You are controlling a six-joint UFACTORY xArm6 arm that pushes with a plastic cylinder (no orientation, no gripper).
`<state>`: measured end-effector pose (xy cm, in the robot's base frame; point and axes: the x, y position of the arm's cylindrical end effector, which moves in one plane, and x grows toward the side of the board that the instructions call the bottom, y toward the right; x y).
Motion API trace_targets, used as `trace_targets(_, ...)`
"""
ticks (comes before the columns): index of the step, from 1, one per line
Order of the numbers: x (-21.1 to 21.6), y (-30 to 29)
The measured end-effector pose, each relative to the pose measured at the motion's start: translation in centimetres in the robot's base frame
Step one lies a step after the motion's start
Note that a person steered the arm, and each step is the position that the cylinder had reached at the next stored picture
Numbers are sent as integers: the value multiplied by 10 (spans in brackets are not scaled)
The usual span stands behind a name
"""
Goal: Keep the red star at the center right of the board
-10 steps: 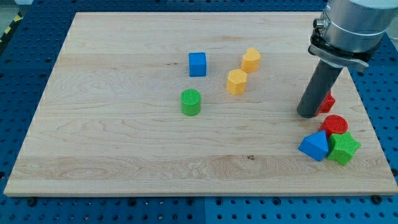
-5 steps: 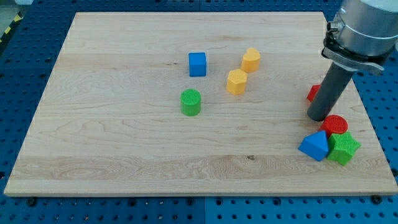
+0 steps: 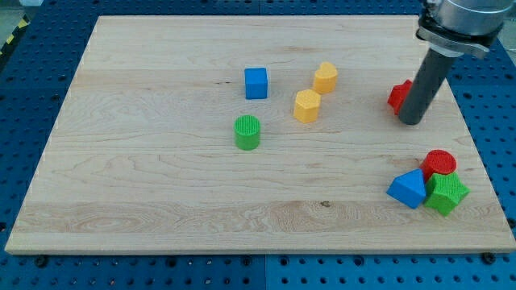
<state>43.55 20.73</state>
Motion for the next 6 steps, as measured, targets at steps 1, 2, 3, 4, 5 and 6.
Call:
trace_targets(1,-5,-13)
trace_targets(2,-4,-7)
trace_targets(3,3,14)
trace_targets(4,0,25)
trace_targets(5,-11,25)
trace_targets(6,-16,33)
